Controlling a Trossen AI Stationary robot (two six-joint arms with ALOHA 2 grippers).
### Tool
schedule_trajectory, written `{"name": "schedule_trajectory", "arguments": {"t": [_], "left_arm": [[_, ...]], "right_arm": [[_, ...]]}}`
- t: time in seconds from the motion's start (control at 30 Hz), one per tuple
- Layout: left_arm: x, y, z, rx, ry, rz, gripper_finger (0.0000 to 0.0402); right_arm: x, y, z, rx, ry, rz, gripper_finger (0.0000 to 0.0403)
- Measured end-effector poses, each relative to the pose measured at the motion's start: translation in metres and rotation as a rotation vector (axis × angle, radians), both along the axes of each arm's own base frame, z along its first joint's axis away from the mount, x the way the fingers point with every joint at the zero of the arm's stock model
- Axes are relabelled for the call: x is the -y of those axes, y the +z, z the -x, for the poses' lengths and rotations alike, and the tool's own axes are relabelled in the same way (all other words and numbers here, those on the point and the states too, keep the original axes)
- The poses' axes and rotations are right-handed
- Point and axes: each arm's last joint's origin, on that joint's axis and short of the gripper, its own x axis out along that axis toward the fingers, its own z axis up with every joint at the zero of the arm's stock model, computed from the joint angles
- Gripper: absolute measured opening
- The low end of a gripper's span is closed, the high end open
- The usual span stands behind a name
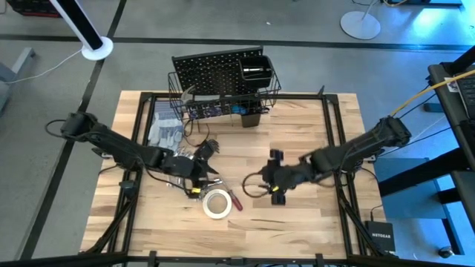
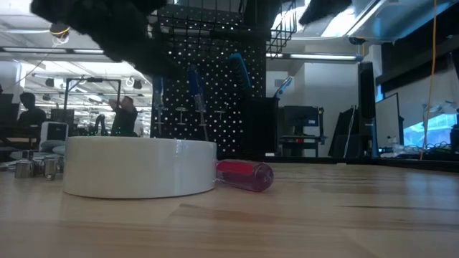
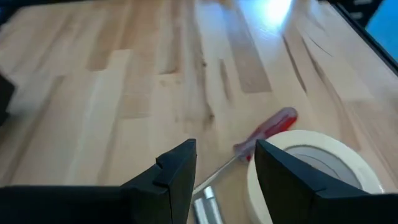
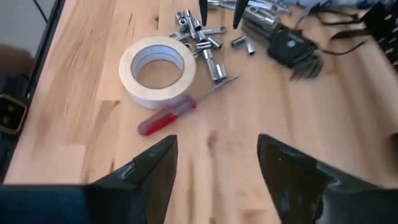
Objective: Hang tools onto peg board
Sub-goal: Hang the red screwdriver on the pegboard
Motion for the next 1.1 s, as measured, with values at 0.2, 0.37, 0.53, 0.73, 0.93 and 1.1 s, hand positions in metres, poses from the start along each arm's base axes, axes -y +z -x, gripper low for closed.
{"name": "schedule_trajectory", "arguments": {"t": [0.2, 0.37, 0.53, 0.73, 0.93, 1.1], "left_arm": [[0.016, -0.005, -0.036, -0.081, -0.078, -0.054, 0.0155], [0.034, -0.003, -0.071, -0.154, -0.126, -0.105, 0.0155], [0.049, -0.005, -0.105, -0.288, -0.168, -0.108, 0.0155], [0.064, -0.016, -0.138, -0.442, -0.263, -0.136, 0.0155], [0.068, -0.040, -0.154, -0.541, -0.281, -0.168, 0.0155], [0.063, -0.056, -0.155, -0.612, -0.265, -0.179, 0.0155]], "right_arm": [[-0.028, -0.055, 0.014, 0.114, -0.096, -0.138, 0.0227], [-0.049, -0.087, 0.026, 0.199, -0.133, -0.240, 0.0227], [-0.063, -0.107, 0.030, 0.175, -0.147, -0.236, 0.0227], [-0.070, -0.126, 0.028, 0.126, -0.174, -0.239, 0.0227], [-0.078, -0.140, 0.031, 0.091, -0.187, -0.249, 0.0227], [-0.082, -0.146, 0.032, 0.077, -0.198, -0.259, 0.0227]]}}
